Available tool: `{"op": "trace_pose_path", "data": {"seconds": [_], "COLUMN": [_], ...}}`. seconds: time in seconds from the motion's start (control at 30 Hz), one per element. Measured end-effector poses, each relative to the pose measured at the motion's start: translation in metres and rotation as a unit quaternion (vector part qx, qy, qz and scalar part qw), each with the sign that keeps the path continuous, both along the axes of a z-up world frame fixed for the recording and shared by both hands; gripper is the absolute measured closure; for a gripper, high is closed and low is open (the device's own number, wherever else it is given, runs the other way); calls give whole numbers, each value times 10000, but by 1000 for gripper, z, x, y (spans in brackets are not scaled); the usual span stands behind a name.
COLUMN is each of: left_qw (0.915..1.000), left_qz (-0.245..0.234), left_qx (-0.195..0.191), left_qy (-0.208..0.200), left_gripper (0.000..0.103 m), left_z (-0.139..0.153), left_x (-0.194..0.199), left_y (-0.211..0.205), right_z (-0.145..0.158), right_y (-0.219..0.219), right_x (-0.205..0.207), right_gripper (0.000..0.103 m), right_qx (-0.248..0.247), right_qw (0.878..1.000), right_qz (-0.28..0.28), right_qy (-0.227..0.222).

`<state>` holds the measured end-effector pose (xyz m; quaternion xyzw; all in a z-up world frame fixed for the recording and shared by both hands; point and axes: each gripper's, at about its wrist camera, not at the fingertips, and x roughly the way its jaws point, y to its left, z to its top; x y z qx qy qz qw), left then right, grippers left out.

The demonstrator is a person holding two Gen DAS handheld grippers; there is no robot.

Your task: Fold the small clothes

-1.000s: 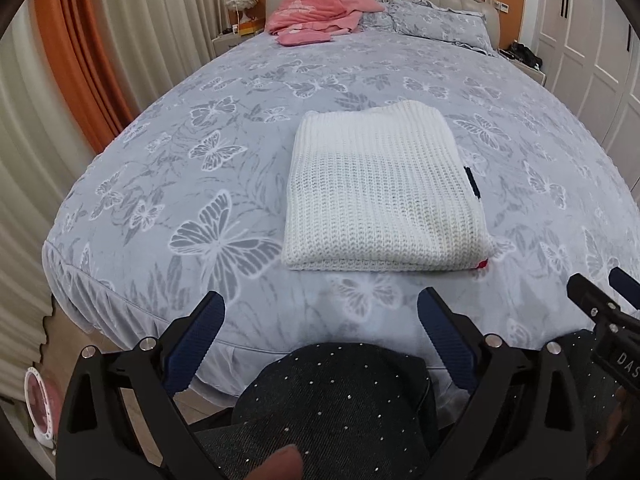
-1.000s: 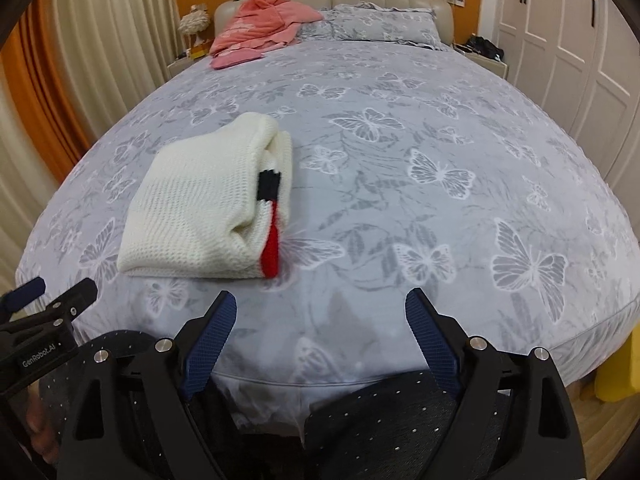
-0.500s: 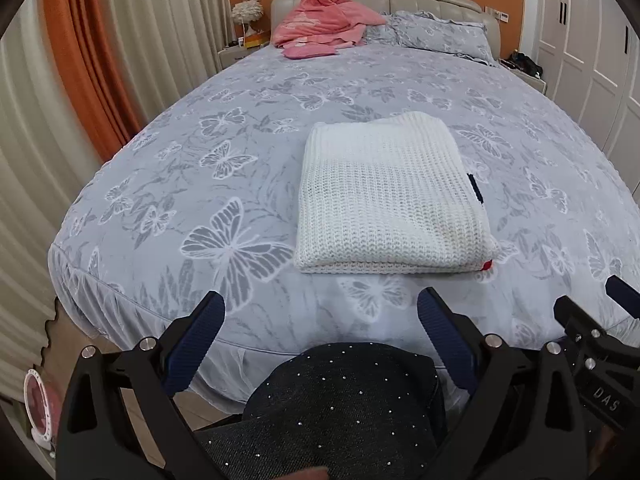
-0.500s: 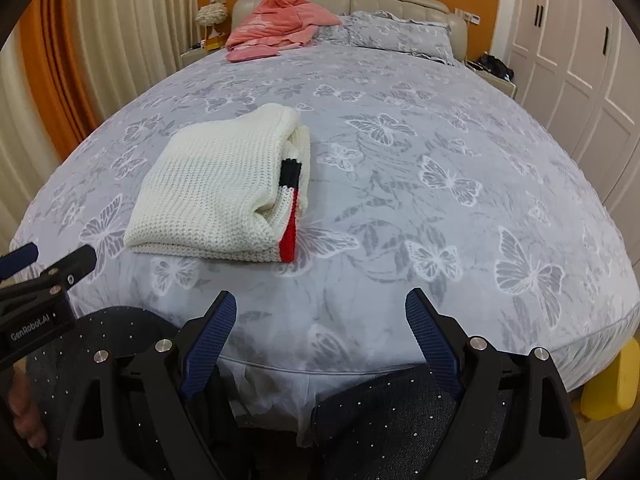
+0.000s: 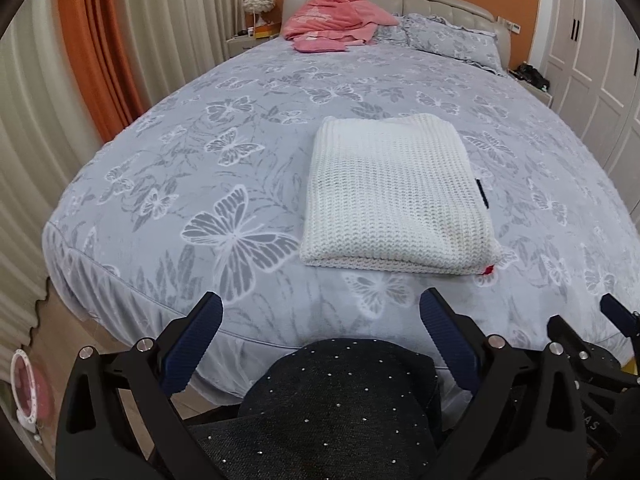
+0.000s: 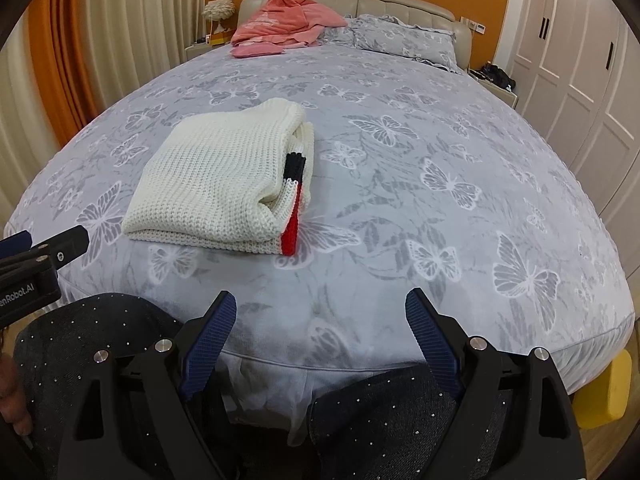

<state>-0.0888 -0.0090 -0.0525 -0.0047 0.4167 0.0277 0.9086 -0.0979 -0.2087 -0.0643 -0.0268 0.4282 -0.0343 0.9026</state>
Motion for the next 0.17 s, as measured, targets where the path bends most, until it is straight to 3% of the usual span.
{"op": "trace_pose_path", "data": {"seconds": [0.17], "left_qw": [9998], "left_qz": [-82], "left_qx": [135], "left_qy": [-87], "left_gripper": [6], "left_z": [2], "left_x": [-2], "left_y": [-5], "right_z": [0], "right_y": [0], "right_x": [-1], "right_gripper": [19], "right_qx": [-26], "right_qw": [10000], "right_qz": [18], "right_qy": [1]}}
